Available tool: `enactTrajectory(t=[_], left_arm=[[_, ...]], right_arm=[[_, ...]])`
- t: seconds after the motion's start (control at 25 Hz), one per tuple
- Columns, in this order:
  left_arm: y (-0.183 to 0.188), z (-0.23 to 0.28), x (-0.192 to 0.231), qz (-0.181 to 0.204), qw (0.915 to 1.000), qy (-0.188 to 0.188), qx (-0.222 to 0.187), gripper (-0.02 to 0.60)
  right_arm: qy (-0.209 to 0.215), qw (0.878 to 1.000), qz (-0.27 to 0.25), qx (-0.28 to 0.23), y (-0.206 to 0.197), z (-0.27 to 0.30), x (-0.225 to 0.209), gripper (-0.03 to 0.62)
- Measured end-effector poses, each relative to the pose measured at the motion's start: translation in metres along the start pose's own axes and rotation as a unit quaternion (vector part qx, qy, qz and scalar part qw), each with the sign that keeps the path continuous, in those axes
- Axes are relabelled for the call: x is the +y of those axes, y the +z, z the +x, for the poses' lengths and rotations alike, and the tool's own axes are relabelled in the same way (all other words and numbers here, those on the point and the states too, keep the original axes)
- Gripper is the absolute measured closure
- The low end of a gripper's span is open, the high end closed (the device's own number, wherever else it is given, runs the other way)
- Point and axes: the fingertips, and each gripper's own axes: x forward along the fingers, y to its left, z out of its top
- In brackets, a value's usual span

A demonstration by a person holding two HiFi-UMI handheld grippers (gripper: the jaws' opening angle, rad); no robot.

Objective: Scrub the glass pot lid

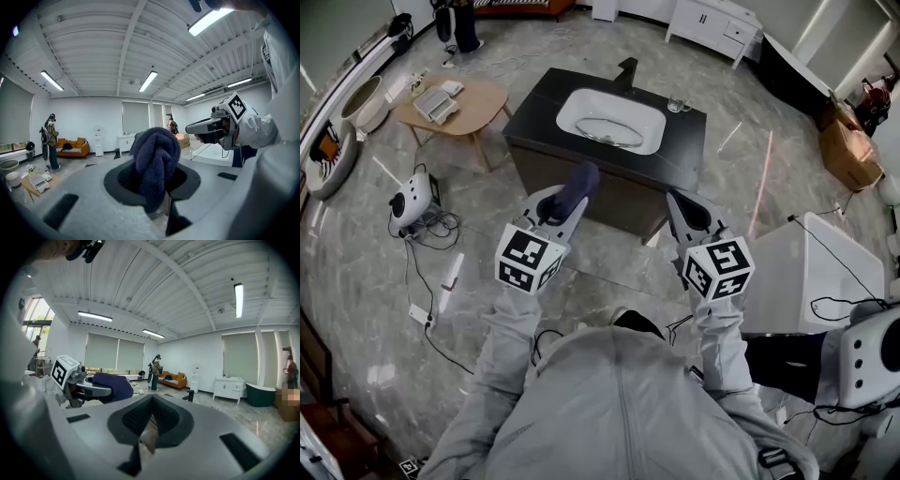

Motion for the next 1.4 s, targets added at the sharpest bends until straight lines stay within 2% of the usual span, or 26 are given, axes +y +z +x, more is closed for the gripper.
enactTrajectory(t=[0.24,0.4,0.72,1.12,1.4], left_arm=[[-0.001,-0.006,0.006,0.005,1.0000,-0.003,-0.003,0.494],[-0.005,-0.001,0.010,0.007,1.0000,-0.006,0.001,0.494],[-0.007,0.022,0.032,0.012,0.9999,-0.005,0.012,0.494],[-0.014,0.088,0.079,0.006,0.9995,0.007,0.030,0.494],[-0.008,0.157,0.117,-0.001,0.9989,0.024,0.040,0.493]], right_arm=[[-0.006,1.000,0.004,-0.006,0.002,0.001,0.008,0.566],[0.007,1.000,0.015,0.003,-0.005,0.011,0.010,0.565],[0.021,0.999,0.035,0.000,-0.002,0.040,-0.007,0.565],[0.032,0.998,0.045,0.005,-0.008,0.107,-0.067,0.566],[0.048,0.998,0.047,0.008,-0.002,0.163,-0.130,0.566]])
